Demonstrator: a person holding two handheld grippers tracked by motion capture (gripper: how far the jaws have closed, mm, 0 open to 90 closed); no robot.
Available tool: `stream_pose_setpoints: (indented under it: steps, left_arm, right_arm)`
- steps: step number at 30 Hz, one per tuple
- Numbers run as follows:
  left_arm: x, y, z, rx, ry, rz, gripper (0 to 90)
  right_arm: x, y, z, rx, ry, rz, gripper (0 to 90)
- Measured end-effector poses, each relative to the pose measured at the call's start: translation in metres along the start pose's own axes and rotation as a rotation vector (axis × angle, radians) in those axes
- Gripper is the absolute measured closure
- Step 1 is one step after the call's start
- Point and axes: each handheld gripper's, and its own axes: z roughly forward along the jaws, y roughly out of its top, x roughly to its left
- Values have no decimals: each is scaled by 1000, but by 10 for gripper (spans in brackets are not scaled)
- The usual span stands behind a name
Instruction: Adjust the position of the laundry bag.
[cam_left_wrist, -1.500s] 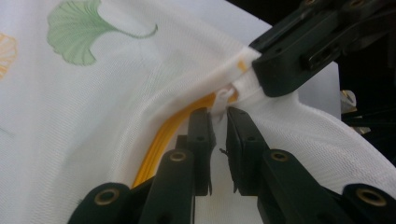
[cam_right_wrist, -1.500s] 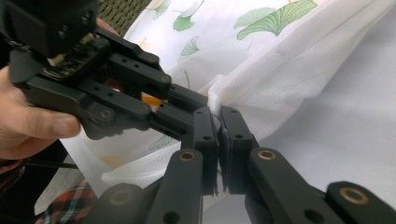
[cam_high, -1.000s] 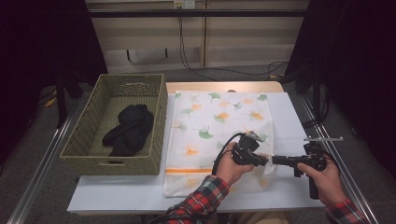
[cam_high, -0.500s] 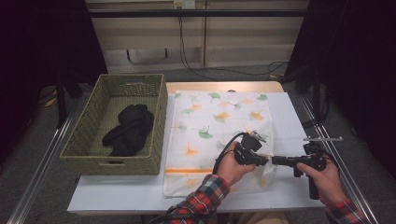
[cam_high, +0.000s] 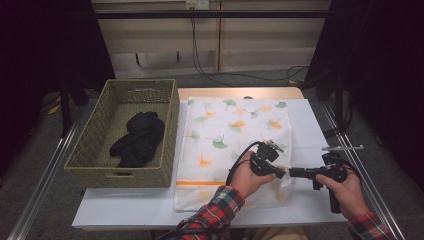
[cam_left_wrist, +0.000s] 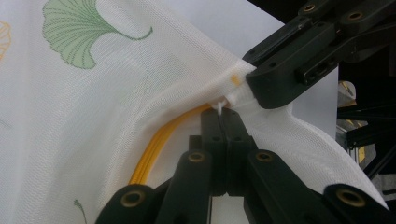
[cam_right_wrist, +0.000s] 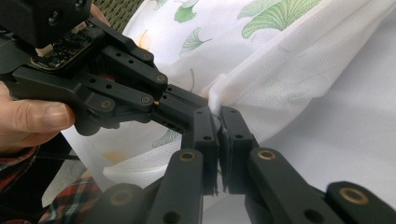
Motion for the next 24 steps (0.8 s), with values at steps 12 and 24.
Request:
stream_pose_setpoints:
  steps: [12, 24]
  left_arm:
    - [-4, 5, -1, 68, 33, 46, 900]
    - [-5, 7, -4, 80, 27, 36, 900]
  right_arm:
    - [0, 1, 0, 22, -18, 29, 869]
    - [-3, 3, -4, 24, 4, 77, 873]
